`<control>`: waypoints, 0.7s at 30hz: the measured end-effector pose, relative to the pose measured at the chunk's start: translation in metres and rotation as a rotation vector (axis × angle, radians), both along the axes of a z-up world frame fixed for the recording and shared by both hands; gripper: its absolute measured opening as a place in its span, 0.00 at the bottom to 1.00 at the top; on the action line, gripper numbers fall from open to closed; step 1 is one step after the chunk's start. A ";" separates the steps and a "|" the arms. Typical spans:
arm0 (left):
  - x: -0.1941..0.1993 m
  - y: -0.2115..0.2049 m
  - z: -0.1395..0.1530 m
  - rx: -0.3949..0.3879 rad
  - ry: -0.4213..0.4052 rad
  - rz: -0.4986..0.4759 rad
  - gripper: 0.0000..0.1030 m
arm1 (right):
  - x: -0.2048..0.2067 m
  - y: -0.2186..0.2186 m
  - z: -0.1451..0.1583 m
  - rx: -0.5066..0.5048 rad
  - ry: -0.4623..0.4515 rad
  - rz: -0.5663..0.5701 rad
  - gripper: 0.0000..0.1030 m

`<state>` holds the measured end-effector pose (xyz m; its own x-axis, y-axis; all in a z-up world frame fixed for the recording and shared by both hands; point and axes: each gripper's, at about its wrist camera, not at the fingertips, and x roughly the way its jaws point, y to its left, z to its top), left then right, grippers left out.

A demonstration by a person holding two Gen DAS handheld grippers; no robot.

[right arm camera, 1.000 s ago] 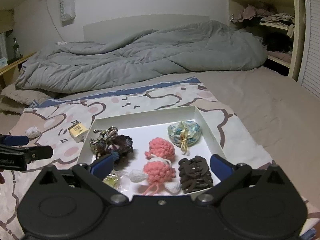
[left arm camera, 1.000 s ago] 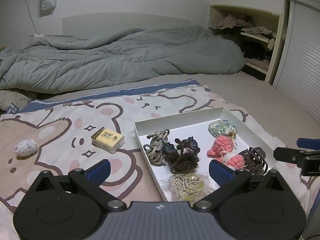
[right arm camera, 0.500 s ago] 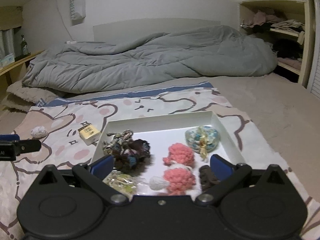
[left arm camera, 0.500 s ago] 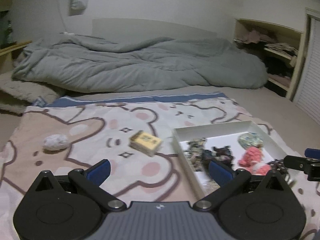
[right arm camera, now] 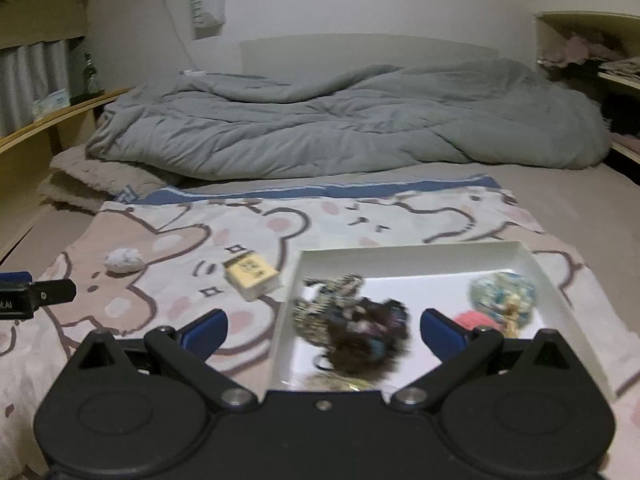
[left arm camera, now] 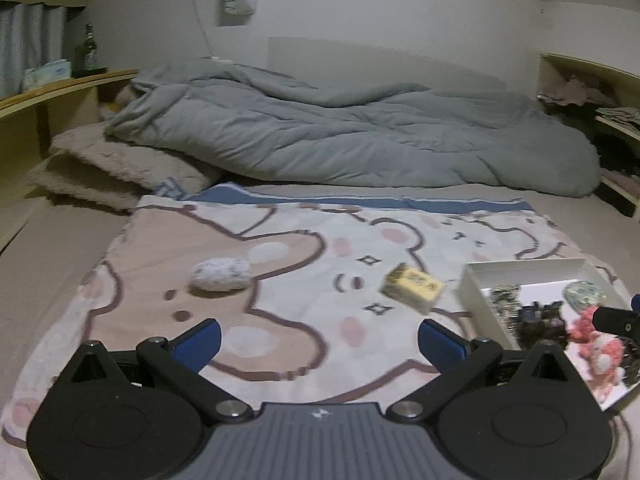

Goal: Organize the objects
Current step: 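Withdraw both grippers from the tray toward the yellow box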

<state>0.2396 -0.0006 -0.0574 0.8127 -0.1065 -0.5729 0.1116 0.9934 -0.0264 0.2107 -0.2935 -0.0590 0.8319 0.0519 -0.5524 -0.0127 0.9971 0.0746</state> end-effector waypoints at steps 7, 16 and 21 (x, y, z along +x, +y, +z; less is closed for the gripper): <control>0.004 0.036 -0.006 0.003 0.003 0.051 1.00 | 0.017 0.039 -0.007 0.013 0.002 0.056 1.00; 0.022 0.070 -0.020 -0.003 0.005 0.130 1.00 | 0.041 0.077 -0.016 0.038 0.002 0.074 1.00; 0.041 0.081 -0.035 -0.024 -0.016 0.168 1.00 | 0.064 0.093 -0.027 0.053 0.007 0.063 1.00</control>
